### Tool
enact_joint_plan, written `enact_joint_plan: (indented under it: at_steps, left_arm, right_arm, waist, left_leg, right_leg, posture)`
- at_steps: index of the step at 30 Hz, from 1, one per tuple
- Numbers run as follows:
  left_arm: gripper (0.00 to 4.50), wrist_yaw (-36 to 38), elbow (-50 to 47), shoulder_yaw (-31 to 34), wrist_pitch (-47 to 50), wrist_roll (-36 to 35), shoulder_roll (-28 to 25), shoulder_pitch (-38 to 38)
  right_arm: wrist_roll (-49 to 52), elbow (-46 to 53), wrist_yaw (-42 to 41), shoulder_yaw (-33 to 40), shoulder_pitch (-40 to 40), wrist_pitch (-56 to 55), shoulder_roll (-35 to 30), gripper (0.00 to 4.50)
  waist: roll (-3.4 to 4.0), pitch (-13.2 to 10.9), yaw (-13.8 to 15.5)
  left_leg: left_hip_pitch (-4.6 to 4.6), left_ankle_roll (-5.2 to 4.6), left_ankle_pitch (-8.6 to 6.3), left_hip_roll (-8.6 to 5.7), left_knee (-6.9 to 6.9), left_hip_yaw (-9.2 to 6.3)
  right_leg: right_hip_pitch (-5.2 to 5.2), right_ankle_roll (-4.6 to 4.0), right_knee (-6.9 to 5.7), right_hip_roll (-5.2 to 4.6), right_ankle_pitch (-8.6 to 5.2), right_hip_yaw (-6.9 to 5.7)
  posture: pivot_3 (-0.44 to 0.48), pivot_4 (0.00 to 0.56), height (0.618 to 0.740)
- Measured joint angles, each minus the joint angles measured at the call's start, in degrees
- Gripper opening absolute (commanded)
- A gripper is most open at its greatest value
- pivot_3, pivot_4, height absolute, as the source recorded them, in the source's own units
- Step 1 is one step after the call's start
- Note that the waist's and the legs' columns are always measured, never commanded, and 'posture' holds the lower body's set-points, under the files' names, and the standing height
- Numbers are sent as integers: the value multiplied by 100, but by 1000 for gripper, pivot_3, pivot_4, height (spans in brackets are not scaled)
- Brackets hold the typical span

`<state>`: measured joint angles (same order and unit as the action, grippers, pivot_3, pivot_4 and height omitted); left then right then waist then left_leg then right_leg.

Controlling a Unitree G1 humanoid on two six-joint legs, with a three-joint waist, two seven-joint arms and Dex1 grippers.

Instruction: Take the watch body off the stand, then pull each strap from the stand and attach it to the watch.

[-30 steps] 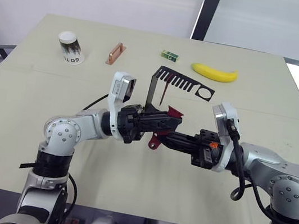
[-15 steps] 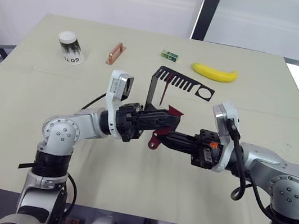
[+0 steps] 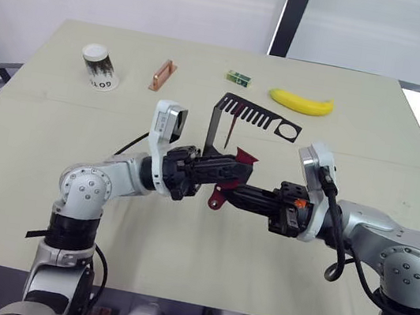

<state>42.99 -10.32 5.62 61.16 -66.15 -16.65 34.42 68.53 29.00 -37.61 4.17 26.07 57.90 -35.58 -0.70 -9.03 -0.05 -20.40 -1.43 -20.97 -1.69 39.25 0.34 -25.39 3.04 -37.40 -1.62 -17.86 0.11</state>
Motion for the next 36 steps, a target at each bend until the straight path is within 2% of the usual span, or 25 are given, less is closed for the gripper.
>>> enact_joint_plan:
  at_steps: [25,29,34,35,36]
  left_arm:
    - [56,-59,20,-4,-82,-95,11,7]
    - [0,39,216,-36,-215,86,-64,123]
    - [0,363,341,-72,-383,404,-426,199]
    - [0,492,385,-139,-427,495,-508,238]
    - [0,617,404,-176,-462,575,-614,248]
  right_arm:
    - [17,118,97,13,21,-67,-109,0]
    - [-13,493,135,198,-275,-168,-356,1264]
    - [363,1247,502,1046,-1400,-194,-831,3706]
    - [418,1473,660,1357,-1823,-246,-908,4277]
    - [417,1625,794,1581,-2188,-284,-920,4448]
  waist:
    - [0,0,0]
    - [-1,0,17]
    - [-2,-1,52]
    - [-2,-1,75]
    - [-3,-1,87]
  left_leg:
    - [0,0,0,0,0,0]
    - [-1,0,0,0,-1,-1]
    - [-8,-1,0,0,-3,-5]
    - [-9,-1,0,0,-3,-5]
    - [-8,0,0,1,-4,-5]
  right_leg:
    - [0,0,4,0,0,0]
    - [0,0,8,0,0,-1]
    - [2,1,25,0,0,-2]
    - [3,1,26,0,0,-2]
    - [4,1,26,1,0,-2]
  posture:
    - [0,150,740]
    - [0,150,740]
    - [0,150,740]
    - [0,150,740]
    - [0,150,740]
